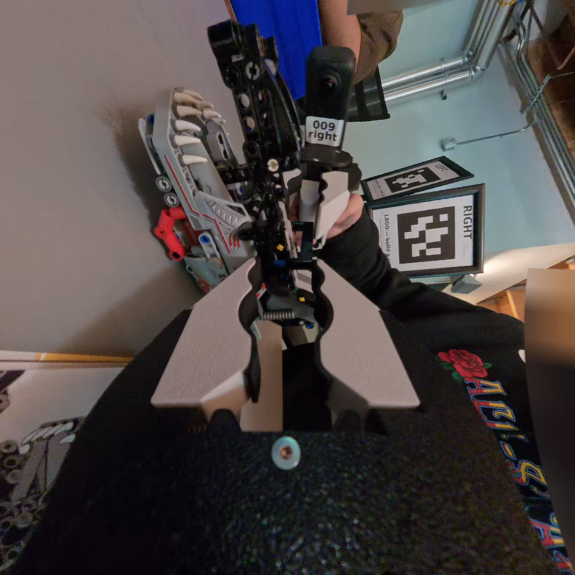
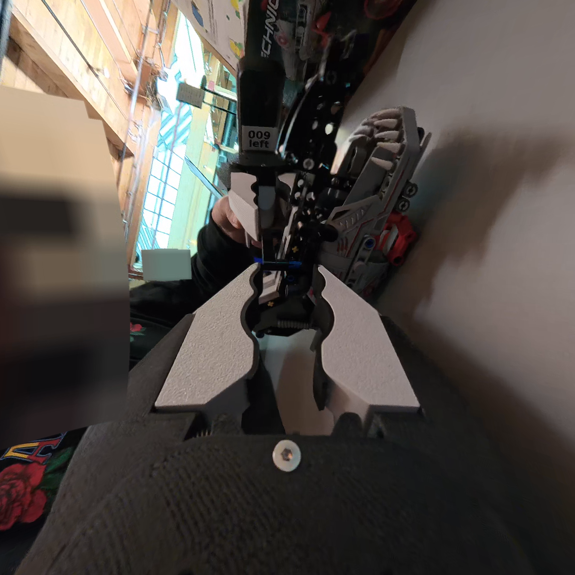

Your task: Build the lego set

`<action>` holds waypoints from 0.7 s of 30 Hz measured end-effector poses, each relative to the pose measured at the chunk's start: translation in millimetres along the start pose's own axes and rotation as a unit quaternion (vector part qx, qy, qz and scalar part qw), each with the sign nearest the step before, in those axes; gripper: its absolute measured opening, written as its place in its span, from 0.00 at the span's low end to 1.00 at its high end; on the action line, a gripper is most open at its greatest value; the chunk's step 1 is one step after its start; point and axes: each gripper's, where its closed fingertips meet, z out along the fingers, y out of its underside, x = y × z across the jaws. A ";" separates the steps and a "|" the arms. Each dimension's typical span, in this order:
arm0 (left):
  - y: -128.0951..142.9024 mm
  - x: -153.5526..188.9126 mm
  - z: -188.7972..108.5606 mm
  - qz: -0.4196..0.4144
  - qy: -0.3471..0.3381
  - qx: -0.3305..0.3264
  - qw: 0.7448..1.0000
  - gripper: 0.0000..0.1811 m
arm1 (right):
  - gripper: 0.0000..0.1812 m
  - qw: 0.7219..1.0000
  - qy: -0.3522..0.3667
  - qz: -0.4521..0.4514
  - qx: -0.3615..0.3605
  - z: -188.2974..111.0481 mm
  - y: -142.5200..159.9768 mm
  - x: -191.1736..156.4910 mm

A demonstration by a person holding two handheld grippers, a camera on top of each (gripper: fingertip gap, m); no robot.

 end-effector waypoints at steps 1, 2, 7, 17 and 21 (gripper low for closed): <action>-1.1 0.5 1.3 0.000 -0.006 0.000 1.000 0.17 | 0.17 1.000 0.014 -0.019 -0.011 -0.7 1.1 1.2; -1.2 1.3 3.0 0.003 -0.011 -0.001 1.000 0.17 | 0.21 0.998 0.040 -0.047 -0.020 -2.4 0.4 3.9; -1.9 1.4 5.4 -0.004 -0.009 -0.004 1.000 0.17 | 0.20 0.945 0.159 -0.280 -0.057 -8.6 -14.8 -11.6; -3.1 1.2 5.7 -0.007 -0.011 -0.002 1.000 0.16 | 0.03 0.731 0.261 -0.585 -0.235 22.4 -4.3 -4.6; -2.8 0.6 4.2 -0.013 -0.004 0.005 1.000 0.17 | 0.03 0.711 0.262 -0.599 -0.260 25.4 -3.7 -2.9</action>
